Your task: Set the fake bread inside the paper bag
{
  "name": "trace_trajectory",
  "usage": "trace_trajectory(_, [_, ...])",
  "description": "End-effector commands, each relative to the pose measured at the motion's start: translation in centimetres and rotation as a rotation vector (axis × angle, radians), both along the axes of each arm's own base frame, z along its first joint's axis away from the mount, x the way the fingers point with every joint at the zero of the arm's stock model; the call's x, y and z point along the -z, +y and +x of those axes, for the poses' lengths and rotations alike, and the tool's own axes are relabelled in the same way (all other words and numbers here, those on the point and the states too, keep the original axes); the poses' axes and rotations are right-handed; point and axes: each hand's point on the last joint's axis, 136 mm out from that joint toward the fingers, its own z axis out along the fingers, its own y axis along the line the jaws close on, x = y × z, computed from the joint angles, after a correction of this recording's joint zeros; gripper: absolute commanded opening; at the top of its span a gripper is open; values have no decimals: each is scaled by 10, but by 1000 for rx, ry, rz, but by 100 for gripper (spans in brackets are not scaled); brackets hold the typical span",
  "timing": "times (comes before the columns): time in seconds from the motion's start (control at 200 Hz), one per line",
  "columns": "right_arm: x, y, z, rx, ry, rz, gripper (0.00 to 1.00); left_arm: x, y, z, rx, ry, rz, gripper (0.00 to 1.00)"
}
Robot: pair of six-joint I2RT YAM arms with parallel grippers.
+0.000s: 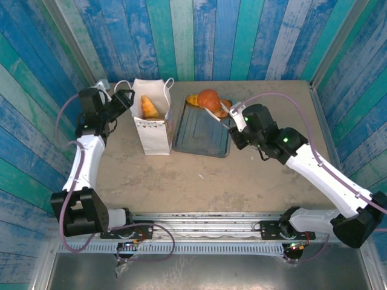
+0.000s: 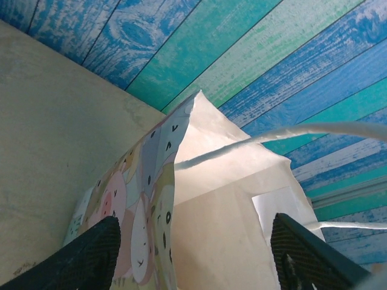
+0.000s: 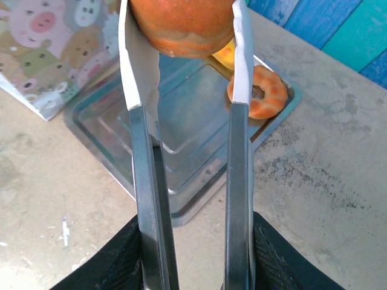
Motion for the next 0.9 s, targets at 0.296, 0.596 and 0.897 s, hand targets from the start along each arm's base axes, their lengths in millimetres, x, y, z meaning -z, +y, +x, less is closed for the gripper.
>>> trace_trajectory(0.296, [-88, 39, -44, -205, -144, 140, 42, 8, -4, 12, 32, 13, 2, 51])
trace_trajectory(0.596, [-146, 106, -35, -312, -196, 335, 41, 12, -6, 15, 39, 9, -26, 37])
trace_trajectory(0.897, [-128, 163, -17, -354, -100, 352, 41, 18, -7, 16, 40, 10, -42, 26])
